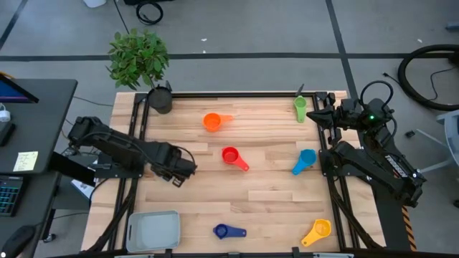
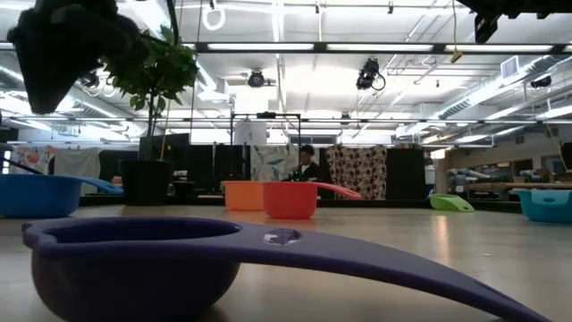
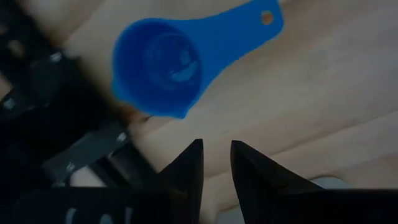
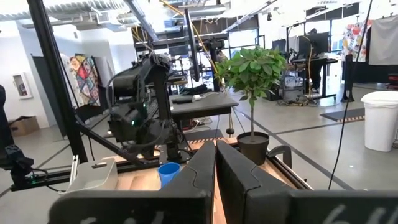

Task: Nest measuring cups in basket
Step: Stack the left light blue measuring cup on top of the orange measuring cup

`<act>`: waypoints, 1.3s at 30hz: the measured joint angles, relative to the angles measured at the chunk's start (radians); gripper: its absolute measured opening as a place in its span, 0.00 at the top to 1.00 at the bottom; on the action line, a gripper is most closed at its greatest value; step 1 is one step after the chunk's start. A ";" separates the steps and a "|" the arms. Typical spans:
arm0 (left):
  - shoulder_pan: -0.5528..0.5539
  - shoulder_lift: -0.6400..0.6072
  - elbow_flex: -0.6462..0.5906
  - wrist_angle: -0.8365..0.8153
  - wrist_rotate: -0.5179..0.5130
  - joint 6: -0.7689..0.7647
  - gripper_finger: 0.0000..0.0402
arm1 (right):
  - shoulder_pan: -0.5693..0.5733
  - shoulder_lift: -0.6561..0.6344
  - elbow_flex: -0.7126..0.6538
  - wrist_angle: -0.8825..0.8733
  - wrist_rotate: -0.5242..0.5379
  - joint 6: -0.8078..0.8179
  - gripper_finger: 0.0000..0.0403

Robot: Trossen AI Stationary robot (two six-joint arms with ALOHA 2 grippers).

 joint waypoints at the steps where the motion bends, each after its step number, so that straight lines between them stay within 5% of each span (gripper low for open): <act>1: -0.003 0.000 -0.018 0.035 0.000 0.020 0.79 | 0.000 0.000 0.000 0.000 0.000 0.000 0.95; 15: 0.001 0.000 -0.197 0.143 -0.007 0.032 0.79 | 0.000 0.000 0.000 0.019 0.022 0.006 0.95; 39: 0.007 0.001 -0.302 0.261 -0.026 0.138 0.79 | 0.000 0.000 0.000 0.069 0.044 0.010 0.95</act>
